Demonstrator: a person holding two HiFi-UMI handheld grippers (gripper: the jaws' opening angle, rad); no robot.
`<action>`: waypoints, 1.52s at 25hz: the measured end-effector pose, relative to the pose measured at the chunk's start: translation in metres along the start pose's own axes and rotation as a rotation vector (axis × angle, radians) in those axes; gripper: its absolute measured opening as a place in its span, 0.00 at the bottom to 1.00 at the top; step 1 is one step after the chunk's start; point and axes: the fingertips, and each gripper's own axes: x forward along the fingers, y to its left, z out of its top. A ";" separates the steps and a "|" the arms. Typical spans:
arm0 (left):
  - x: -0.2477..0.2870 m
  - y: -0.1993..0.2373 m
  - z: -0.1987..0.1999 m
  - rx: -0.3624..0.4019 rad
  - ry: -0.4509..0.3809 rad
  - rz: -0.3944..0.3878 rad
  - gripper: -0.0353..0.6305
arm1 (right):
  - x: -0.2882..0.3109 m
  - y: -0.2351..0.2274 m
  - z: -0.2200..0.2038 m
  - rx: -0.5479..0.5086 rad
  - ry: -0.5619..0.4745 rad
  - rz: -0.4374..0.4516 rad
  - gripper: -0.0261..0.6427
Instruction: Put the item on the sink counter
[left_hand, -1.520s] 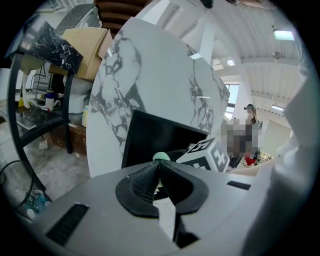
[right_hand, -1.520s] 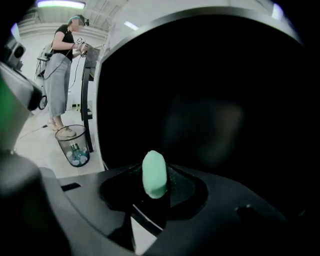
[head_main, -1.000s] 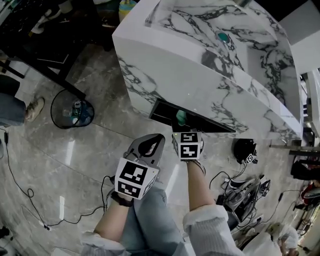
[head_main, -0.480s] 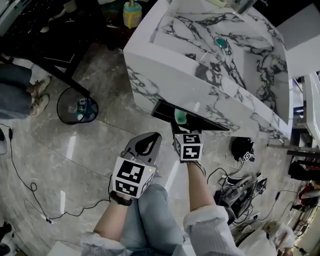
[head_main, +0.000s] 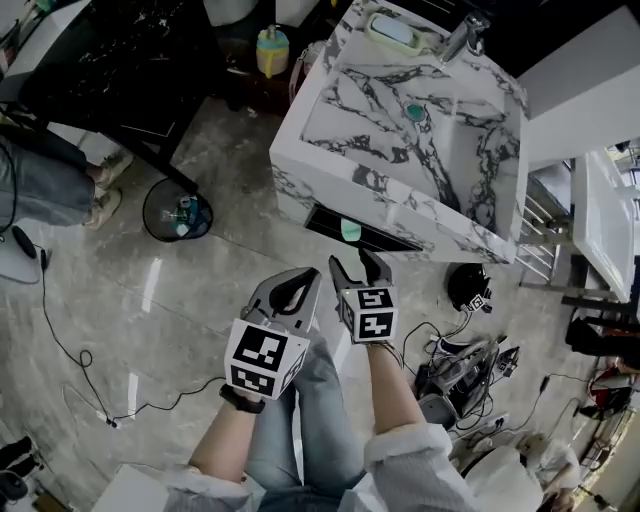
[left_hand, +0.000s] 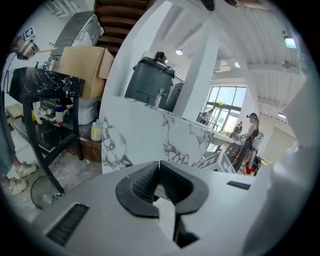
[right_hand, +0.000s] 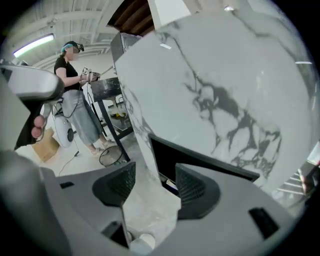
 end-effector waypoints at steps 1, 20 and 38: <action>-0.007 -0.003 0.009 0.002 -0.003 0.005 0.09 | -0.011 0.006 0.008 0.005 -0.007 0.008 0.41; -0.063 -0.095 0.146 0.060 -0.153 0.081 0.09 | -0.215 0.033 0.177 0.069 -0.267 0.217 0.38; -0.092 -0.163 0.218 0.169 -0.248 -0.117 0.09 | -0.330 0.036 0.249 0.033 -0.485 0.212 0.06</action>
